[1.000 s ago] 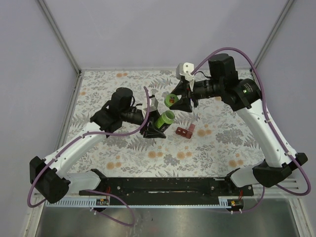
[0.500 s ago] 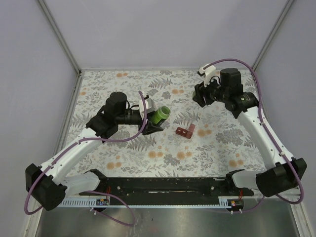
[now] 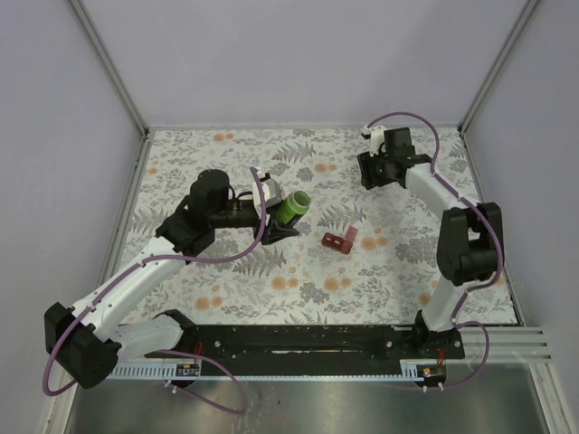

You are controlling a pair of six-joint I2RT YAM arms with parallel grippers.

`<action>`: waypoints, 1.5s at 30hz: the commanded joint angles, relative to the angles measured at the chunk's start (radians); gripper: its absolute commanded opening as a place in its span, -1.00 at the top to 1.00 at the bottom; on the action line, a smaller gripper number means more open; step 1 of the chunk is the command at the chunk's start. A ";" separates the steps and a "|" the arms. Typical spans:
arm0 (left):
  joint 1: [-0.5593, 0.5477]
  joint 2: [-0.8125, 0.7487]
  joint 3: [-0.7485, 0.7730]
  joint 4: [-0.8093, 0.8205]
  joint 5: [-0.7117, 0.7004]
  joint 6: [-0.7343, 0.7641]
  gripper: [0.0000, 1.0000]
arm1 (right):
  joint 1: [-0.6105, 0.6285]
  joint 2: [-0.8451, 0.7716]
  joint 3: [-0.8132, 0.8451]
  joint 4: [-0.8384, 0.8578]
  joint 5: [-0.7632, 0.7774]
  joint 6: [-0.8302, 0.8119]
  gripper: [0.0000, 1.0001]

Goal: Sort the pills into containers
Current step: Place the lid of the pill bottle at the center of the board.

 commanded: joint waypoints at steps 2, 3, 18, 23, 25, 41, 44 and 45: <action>0.003 -0.035 0.000 0.055 -0.014 0.005 1.00 | -0.001 0.144 0.121 0.008 0.044 -0.043 0.42; 0.003 -0.036 0.000 0.049 -0.015 0.006 1.00 | -0.001 0.158 0.131 -0.004 0.042 -0.046 0.42; 0.003 -0.010 0.015 0.046 -0.007 0.002 1.00 | -0.001 0.276 0.209 -0.144 0.096 -0.126 0.27; 0.002 -0.006 0.017 0.046 -0.001 0.000 1.00 | -0.001 0.295 0.220 -0.167 0.095 -0.149 0.24; 0.003 -0.006 0.015 0.046 -0.001 0.003 1.00 | -0.001 0.301 0.221 -0.170 0.091 -0.161 0.19; 0.003 -0.004 0.020 0.046 0.005 0.003 1.00 | -0.001 0.411 0.385 -0.343 0.098 -0.201 0.05; 0.003 -0.007 0.021 0.046 0.008 0.003 1.00 | 0.001 0.420 0.405 -0.362 0.099 -0.198 0.02; 0.002 -0.009 0.020 0.046 0.007 0.003 1.00 | 0.001 0.420 0.407 -0.360 0.102 -0.198 0.01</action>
